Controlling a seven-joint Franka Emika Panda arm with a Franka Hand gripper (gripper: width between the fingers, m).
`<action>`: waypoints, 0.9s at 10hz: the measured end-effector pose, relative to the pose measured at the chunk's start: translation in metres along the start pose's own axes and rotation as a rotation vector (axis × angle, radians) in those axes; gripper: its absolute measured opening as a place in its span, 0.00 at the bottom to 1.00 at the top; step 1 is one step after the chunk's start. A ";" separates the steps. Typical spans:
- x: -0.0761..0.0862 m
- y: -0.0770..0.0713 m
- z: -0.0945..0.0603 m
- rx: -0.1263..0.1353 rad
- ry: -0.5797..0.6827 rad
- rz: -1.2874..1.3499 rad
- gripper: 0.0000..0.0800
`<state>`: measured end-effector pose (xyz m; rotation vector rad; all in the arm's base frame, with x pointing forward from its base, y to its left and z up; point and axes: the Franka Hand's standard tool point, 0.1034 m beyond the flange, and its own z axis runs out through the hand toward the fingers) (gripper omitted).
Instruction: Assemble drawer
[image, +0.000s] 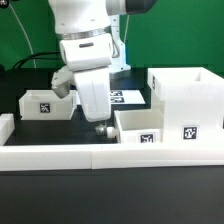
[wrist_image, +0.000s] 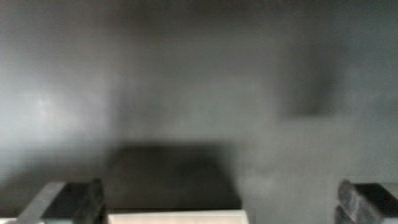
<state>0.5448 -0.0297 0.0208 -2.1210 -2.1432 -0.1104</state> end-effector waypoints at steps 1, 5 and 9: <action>0.006 0.000 0.001 0.002 0.001 0.016 0.81; 0.034 0.005 0.002 0.007 0.007 0.075 0.81; 0.051 0.007 0.003 0.007 0.010 0.107 0.81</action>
Offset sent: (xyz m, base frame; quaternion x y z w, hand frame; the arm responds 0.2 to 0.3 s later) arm 0.0103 0.0287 0.0054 0.0023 0.0004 0.0336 0.9994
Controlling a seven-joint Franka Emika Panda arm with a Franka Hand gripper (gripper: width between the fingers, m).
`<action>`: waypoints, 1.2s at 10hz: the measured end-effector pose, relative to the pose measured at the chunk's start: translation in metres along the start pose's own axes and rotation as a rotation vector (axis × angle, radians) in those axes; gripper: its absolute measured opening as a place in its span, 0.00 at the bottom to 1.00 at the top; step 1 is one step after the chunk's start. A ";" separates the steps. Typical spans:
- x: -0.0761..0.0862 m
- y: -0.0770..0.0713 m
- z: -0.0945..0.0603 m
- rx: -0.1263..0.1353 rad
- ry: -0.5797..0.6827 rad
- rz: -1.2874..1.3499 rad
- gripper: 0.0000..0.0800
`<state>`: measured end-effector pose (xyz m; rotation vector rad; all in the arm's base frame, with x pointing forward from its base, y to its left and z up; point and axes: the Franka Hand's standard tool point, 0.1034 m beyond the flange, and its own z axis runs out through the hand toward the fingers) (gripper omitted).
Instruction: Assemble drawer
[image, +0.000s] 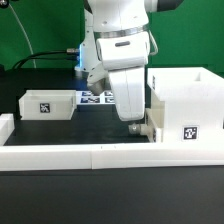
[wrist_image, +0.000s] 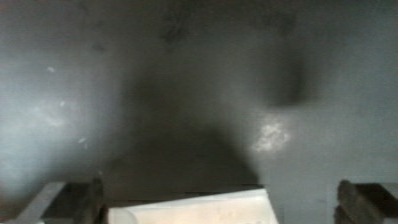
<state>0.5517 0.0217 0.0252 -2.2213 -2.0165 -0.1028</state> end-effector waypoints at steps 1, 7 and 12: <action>0.001 0.000 0.001 0.001 0.000 0.002 0.81; -0.050 -0.016 -0.012 -0.002 -0.016 0.059 0.81; -0.110 -0.051 -0.054 -0.039 -0.042 0.141 0.81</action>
Offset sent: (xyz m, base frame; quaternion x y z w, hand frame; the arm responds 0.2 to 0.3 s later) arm -0.0104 -0.0213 0.0016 -0.0109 -0.0129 0.0134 0.9998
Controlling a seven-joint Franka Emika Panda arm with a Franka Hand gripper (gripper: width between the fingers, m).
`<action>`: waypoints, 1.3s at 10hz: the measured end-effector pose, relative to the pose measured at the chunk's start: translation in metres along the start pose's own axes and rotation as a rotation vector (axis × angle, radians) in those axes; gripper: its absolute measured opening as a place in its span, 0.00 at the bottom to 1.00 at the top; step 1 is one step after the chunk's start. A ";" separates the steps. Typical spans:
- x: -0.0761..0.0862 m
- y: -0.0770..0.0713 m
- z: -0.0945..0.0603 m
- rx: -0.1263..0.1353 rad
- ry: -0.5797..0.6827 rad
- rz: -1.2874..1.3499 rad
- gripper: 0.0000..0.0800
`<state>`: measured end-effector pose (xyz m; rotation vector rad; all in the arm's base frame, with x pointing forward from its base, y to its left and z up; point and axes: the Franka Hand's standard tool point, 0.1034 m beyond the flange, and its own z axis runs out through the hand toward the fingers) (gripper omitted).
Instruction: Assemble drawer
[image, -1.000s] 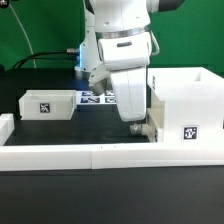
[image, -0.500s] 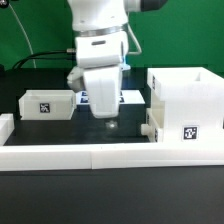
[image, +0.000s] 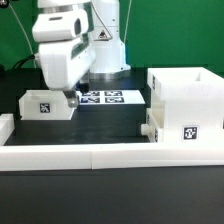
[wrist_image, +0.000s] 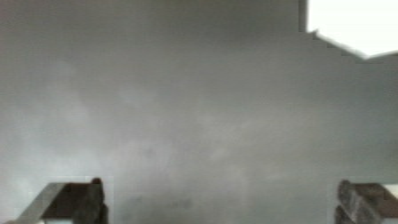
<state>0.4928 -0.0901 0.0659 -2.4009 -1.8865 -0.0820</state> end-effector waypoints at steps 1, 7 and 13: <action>-0.009 0.001 -0.008 -0.003 -0.003 0.015 0.81; -0.017 0.000 -0.008 -0.005 0.005 0.307 0.81; -0.046 -0.053 0.000 -0.062 0.028 1.038 0.81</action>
Offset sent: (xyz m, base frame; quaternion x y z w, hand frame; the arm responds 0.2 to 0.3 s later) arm 0.0000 0.0000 0.0000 0.0000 0.0000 0.1938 0.9810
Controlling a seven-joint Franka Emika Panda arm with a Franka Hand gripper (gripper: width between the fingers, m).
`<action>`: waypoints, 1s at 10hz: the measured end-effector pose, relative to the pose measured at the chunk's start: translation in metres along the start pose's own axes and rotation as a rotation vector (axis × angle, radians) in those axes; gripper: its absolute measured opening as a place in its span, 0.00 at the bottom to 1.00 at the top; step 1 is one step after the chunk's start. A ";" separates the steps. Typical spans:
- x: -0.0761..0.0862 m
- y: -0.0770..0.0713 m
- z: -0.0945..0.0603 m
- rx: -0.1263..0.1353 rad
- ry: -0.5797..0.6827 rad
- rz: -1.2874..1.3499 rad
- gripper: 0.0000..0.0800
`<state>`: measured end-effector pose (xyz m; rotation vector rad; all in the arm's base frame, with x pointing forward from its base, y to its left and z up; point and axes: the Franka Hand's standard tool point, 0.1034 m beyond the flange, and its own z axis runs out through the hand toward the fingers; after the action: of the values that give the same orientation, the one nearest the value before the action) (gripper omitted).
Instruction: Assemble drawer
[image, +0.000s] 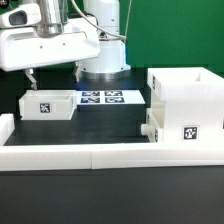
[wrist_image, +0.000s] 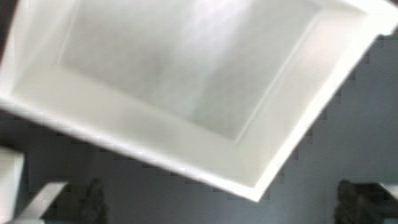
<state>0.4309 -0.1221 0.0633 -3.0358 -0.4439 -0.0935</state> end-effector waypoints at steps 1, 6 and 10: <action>0.001 -0.001 0.000 0.001 0.001 0.074 0.81; 0.002 -0.004 0.002 0.011 0.004 0.333 0.81; -0.009 -0.031 0.026 -0.035 0.029 0.347 0.81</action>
Offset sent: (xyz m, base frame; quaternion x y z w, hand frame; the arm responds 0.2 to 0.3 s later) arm 0.0000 0.0000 0.0000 0.0000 0.0000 0.1938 0.9810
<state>0.4143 -0.0930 0.0385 -3.0862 0.0904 -0.1247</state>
